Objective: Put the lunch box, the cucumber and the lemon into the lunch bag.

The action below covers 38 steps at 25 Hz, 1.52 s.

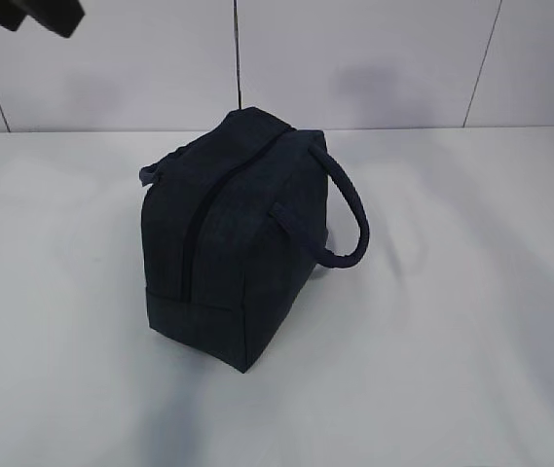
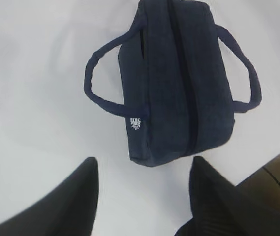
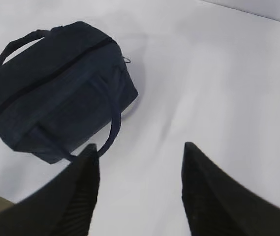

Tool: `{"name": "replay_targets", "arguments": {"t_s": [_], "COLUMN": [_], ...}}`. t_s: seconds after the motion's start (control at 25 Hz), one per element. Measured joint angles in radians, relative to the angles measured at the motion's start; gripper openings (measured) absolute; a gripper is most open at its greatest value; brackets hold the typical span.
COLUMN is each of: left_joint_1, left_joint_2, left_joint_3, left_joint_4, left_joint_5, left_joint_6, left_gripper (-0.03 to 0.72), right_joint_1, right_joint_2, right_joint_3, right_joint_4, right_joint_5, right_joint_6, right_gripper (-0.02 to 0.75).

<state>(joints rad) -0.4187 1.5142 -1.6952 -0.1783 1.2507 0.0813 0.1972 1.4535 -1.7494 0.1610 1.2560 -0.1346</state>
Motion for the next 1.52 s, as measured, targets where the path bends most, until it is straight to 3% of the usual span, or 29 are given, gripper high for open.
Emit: {"name": "replay_targets", "arguments": {"t_s": [0.44,0.88,1.36,1.52], "left_joint_1": [0.0,0.0,0.0,0.0], "left_joint_2": [-0.346,-0.687,-1.115,-1.255], "left_joint_3": [0.286,0.43,0.725,0.849], "left_joint_4": [0.002,0.0,0.002,0.056], "left_joint_5": [0.008,0.013,0.016,0.018], "left_joint_6": [0.0,0.0,-0.002,0.0], "left_gripper": [0.361,0.322,0.321,0.321], "right_joint_1": [0.0,0.0,0.0,0.0], "right_joint_2": [-0.397,-0.737,-1.134,-1.248], "right_joint_3": [0.337,0.655,0.878,0.959], "right_joint_4": [-0.007,-0.02,-0.02,-0.028], "right_joint_5": [0.007,0.007,0.012,0.014], "right_joint_6": [0.0,-0.002,-0.002,-0.002], "right_gripper": [0.403,0.403,0.403,0.403]}}
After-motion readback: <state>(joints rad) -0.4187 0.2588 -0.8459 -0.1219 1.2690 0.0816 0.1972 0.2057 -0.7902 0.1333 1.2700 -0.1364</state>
